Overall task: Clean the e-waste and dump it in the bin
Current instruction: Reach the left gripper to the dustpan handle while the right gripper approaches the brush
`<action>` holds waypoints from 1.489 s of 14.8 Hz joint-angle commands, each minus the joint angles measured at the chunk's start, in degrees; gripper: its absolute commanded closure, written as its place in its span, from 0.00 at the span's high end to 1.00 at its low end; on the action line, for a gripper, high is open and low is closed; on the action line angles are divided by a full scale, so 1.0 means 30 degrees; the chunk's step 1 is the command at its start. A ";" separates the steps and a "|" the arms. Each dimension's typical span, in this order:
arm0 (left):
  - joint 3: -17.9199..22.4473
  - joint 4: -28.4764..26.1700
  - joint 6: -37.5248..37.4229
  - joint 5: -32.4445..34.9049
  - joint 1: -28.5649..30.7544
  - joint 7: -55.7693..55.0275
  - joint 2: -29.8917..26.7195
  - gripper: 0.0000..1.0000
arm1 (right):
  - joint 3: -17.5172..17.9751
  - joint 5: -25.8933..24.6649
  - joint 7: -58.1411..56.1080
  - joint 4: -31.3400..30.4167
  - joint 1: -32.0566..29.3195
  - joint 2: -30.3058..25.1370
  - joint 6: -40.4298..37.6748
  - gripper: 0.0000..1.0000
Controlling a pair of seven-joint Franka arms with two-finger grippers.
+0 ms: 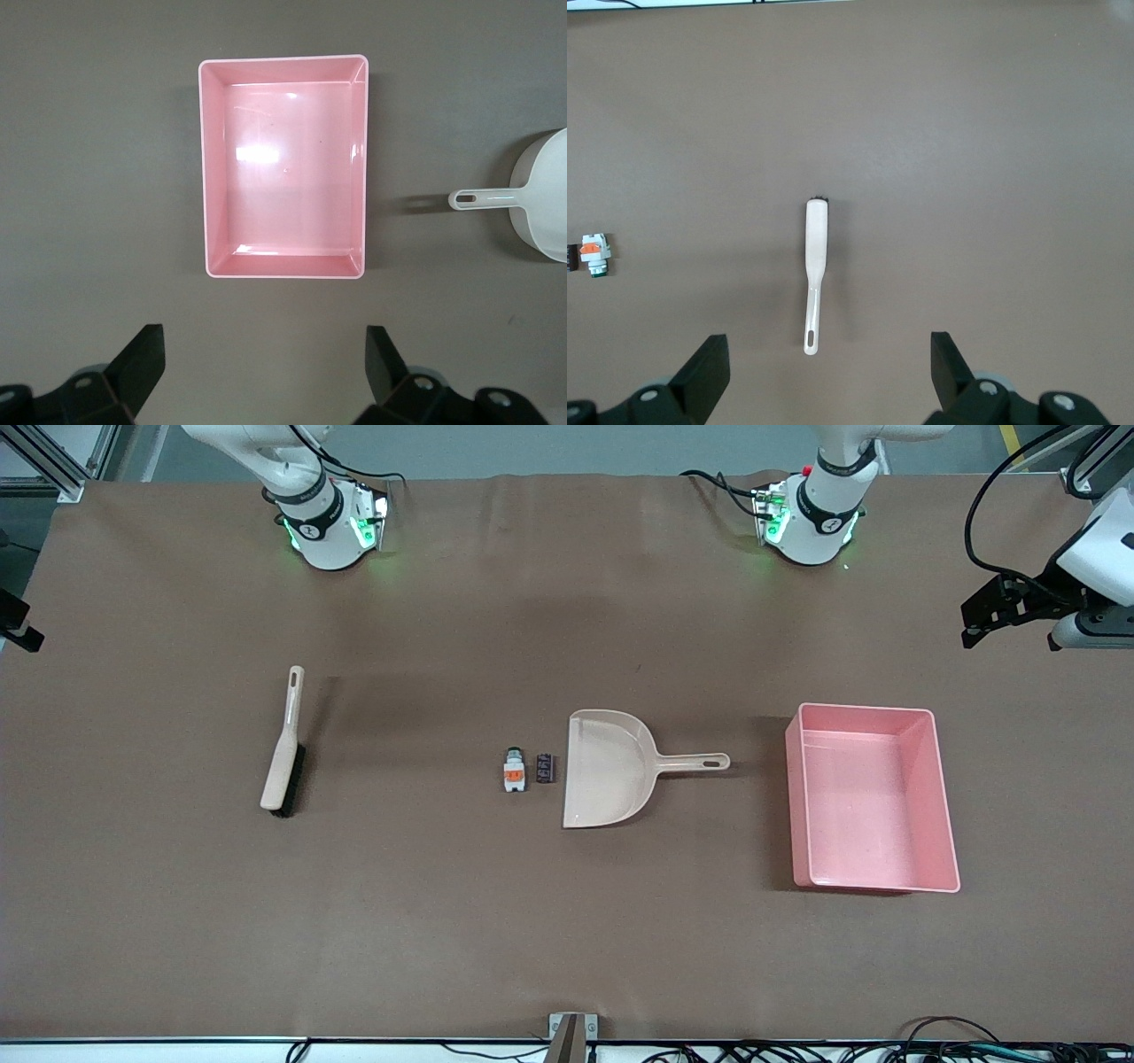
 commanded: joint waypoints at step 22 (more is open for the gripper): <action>-0.6996 0.0411 0.4290 0.3006 -0.1466 0.2012 0.8742 1.00 | 0.0352 0.0335 0.0037 -0.0364 0.1036 0.3571 0.0291 1.00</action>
